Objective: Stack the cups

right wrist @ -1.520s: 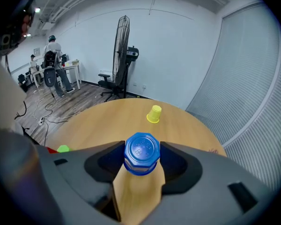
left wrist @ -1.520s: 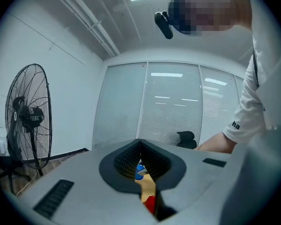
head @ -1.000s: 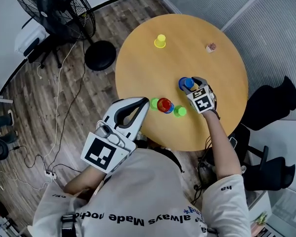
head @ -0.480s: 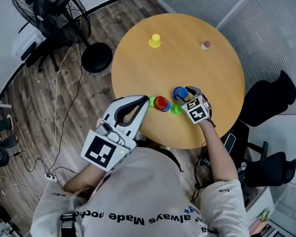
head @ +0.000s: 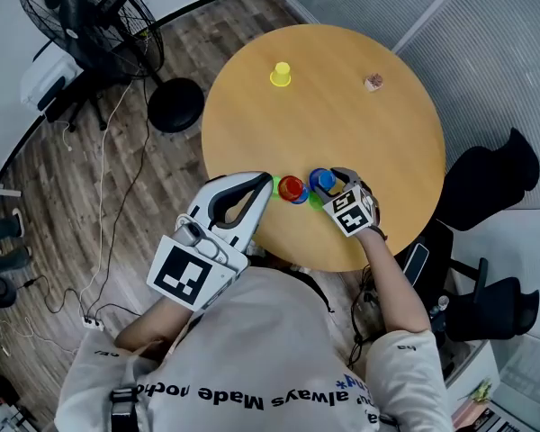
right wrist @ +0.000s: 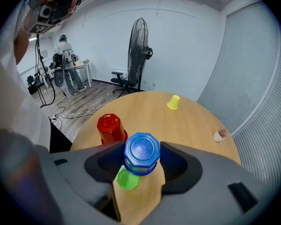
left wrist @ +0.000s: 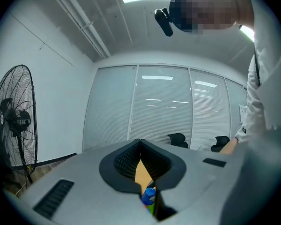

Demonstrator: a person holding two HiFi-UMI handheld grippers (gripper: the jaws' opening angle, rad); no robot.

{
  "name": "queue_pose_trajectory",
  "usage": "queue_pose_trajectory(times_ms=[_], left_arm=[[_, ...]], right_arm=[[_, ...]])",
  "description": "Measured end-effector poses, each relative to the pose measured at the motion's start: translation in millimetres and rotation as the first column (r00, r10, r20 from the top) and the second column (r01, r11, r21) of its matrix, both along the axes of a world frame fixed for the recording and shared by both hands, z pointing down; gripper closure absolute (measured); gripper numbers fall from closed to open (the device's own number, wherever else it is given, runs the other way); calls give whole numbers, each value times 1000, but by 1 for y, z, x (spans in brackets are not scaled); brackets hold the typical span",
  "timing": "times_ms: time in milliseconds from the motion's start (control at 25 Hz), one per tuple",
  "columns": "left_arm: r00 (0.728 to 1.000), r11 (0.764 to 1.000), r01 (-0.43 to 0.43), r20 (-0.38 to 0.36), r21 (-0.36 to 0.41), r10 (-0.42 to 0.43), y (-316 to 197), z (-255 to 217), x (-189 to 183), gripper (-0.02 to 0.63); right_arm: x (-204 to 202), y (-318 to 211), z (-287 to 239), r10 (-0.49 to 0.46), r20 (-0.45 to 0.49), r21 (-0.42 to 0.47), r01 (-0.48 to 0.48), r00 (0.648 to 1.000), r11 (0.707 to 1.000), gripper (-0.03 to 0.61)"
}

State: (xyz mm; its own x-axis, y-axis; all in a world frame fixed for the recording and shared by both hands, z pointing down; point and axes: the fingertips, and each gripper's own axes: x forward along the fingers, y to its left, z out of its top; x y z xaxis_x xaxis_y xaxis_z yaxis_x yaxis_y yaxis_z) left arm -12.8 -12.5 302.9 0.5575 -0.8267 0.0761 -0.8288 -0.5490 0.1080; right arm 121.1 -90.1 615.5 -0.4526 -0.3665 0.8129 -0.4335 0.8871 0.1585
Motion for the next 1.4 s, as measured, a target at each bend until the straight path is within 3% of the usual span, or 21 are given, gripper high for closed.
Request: queue_pose_trajectory(times_ms=[1400], left_arm=[[1000,1000,-9,-17,3,9,-6,-2,2,589]], right_arm=[[0,38,21,-20,17,-58,21,1000,998,322]])
